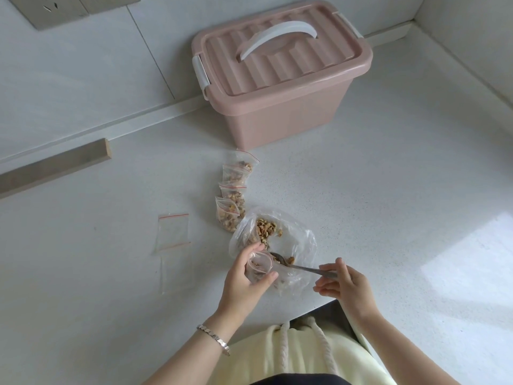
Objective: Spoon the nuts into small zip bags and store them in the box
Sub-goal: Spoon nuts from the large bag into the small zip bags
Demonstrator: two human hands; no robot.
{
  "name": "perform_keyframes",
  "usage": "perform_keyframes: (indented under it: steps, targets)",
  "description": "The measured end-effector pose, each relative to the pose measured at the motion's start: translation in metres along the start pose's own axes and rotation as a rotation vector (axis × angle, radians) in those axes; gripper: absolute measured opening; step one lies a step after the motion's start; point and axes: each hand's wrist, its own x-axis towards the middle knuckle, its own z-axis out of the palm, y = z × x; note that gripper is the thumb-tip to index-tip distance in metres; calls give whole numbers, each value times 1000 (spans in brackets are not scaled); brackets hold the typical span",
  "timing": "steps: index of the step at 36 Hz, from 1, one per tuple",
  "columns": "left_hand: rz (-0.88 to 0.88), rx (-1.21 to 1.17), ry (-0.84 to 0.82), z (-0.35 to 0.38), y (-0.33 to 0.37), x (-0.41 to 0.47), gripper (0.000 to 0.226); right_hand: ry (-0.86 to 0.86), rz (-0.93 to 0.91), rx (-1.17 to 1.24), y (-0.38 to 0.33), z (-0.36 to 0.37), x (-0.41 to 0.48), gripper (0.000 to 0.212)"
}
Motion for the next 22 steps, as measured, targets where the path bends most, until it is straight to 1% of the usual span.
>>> perform_keyframes:
  steps: [3, 8, 16, 22]
  targets:
    - [-1, 5, -5, 0, 0, 0, 57, 30, 80, 87, -5, -3, 0, 42]
    - [4, 13, -16, 0, 1, 0, 59, 56, 79, 120, -17, -14, 2, 44]
    - [-18, 11, -40, 5, 3, 4, 59, 55, -55, 44, -57, -28, 1, 46]
    - [-27, 4, -85, 14, 9, 6, 58, 38, -176, -88, -93, -29, -7, 49]
